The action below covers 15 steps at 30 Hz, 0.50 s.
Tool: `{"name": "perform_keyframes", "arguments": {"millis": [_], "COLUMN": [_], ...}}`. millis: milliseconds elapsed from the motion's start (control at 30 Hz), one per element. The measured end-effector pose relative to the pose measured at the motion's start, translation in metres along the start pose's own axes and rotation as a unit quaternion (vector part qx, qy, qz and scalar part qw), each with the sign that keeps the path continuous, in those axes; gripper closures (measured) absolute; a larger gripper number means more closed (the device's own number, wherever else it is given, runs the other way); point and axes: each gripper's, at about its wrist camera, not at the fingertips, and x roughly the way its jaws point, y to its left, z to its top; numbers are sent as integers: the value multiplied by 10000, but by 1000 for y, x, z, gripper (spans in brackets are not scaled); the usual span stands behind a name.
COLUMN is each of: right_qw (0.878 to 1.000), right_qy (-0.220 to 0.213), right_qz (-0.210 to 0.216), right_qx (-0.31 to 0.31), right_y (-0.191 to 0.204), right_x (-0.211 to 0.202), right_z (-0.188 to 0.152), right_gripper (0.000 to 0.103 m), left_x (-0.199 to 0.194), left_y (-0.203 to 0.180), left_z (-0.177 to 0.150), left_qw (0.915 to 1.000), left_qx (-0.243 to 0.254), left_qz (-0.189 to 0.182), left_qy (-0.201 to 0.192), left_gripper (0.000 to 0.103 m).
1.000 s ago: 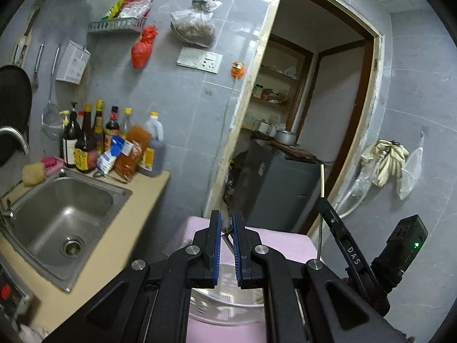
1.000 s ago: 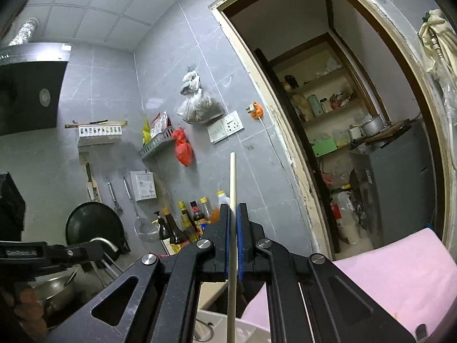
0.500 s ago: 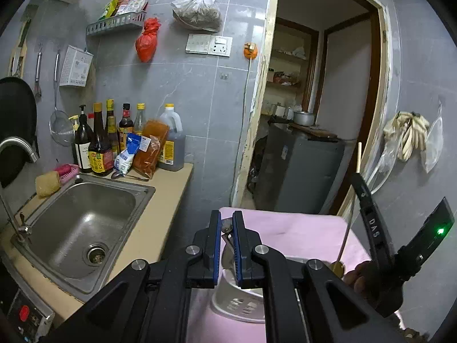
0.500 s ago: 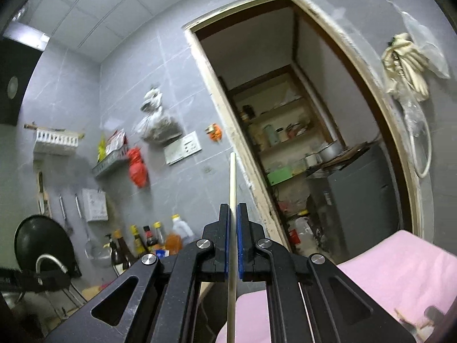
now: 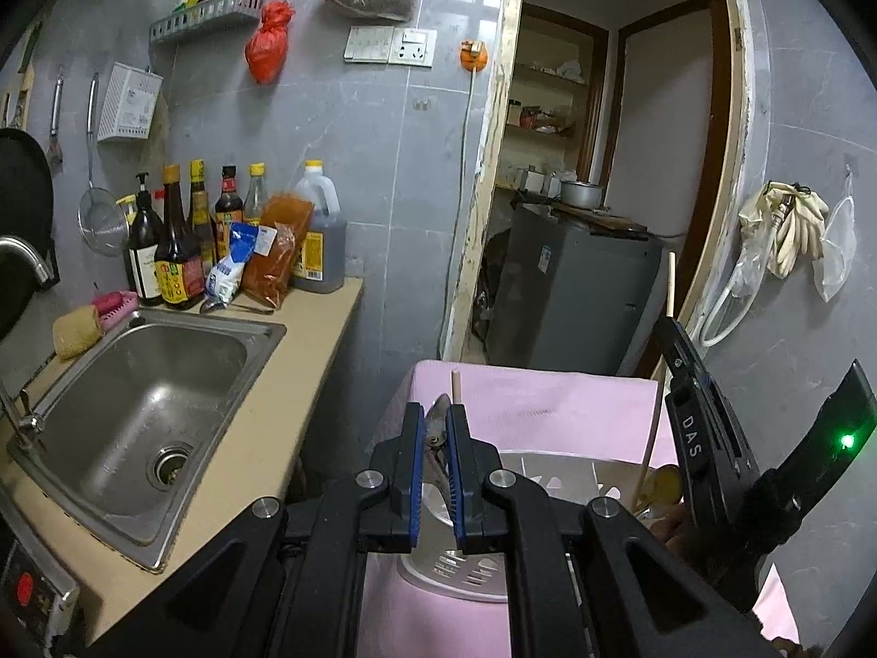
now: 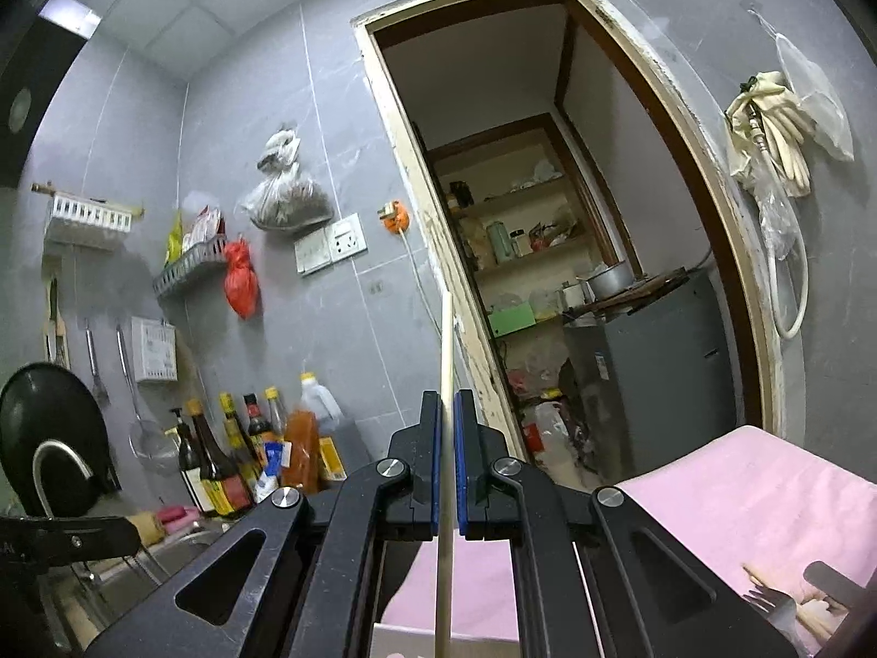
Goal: Organize utensils
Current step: 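Drop the peeler into the holder with the left gripper while the right gripper drops the chopstick in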
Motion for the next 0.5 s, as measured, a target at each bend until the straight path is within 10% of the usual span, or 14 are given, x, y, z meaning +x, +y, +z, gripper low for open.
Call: {"name": "perform_keyframes", "arguments": {"millis": [500], "right_qw": [9989], "right_qy": [427], "right_qz": [182], "right_qx": [-20], "right_y": [-13], "right_x": [-11], "right_z": [-1], "right_gripper": [74], "left_x": [13], "left_y": [12], "left_z": [-7], "left_qw": [9953], "left_qx": [-644], "left_qz": [-654], "left_qy": [298], "left_gripper": [91]}}
